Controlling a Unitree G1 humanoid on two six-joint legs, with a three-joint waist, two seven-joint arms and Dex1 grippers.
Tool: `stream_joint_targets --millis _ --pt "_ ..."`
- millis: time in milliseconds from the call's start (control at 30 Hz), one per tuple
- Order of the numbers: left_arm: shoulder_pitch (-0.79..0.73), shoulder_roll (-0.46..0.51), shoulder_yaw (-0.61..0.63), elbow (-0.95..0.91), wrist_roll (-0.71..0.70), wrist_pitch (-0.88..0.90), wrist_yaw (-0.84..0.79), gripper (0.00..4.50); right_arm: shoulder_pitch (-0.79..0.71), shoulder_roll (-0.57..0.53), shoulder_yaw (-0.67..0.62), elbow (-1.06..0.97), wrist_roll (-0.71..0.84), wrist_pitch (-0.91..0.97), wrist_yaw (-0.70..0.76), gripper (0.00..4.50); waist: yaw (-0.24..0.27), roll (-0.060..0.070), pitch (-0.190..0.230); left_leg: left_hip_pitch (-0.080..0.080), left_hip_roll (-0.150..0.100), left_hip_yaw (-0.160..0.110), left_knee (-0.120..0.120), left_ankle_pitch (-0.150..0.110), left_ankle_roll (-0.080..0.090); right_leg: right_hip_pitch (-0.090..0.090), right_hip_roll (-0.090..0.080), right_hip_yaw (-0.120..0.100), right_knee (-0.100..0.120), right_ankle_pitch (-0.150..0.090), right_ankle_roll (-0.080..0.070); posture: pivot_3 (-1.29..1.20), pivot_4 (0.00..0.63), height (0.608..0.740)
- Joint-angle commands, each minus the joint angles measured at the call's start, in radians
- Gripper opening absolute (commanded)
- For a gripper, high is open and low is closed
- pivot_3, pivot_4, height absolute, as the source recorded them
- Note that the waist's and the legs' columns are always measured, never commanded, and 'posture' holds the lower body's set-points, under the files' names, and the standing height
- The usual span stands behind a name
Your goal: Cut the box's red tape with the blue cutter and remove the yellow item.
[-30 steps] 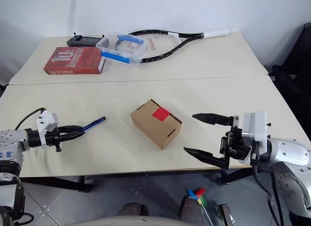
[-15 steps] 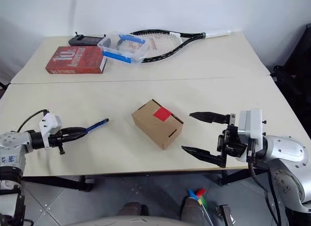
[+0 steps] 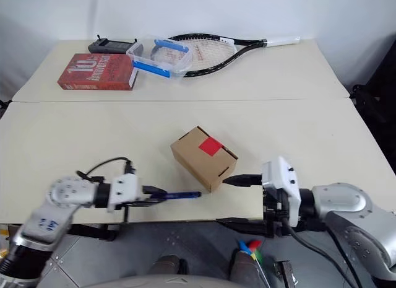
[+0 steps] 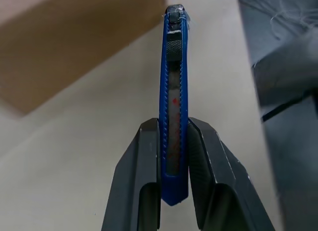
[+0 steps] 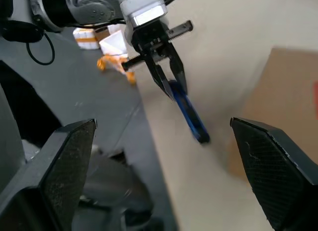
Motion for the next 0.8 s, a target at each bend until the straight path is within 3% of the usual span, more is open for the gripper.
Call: stream_joint_targets --millis 33,400,433,800 --pt "-0.039 -0.023 -0.080 -0.078 0.074 0.061 0.050 0.41 -0.026 -0.003 0.046 -0.017 -0.036 0.029 -0.033 3.91 0.001 0.000 0.000 0.000 0.000 0.000 0.000 0.000 0.000 0.000 0.000 0.000 0.000 0.000 0.000 0.00 0.150 0.740" --pt "-0.103 -0.036 -0.220 -0.134 0.211 0.228 0.090 0.41 -0.078 0.035 0.186 0.000 -0.151 0.194 -0.221 0.18 0.005 0.000 0.000 -0.001 0.000 0.000 0.000 0.000 0.001 0.000 0.000 0.000 -0.002 0.000 0.000 0.00 0.150 0.740" --pt "-0.104 -0.043 -0.224 -0.141 0.208 0.253 0.092 0.41 -0.087 0.045 0.199 0.009 -0.163 0.200 -0.232 0.03 0.004 0.000 0.000 -0.001 0.000 0.000 0.000 0.000 0.001 0.000 0.000 0.000 -0.002 0.000 0.000 0.00 0.150 0.740" --pt "-0.105 -0.041 -0.250 -0.179 0.209 0.352 0.111 0.41 -0.179 0.113 0.321 0.119 -0.269 0.218 -0.231 0.03 0.004 0.000 0.000 -0.001 0.000 0.000 0.001 -0.001 0.002 0.000 0.000 0.000 -0.002 0.000 0.000 0.00 0.150 0.740"
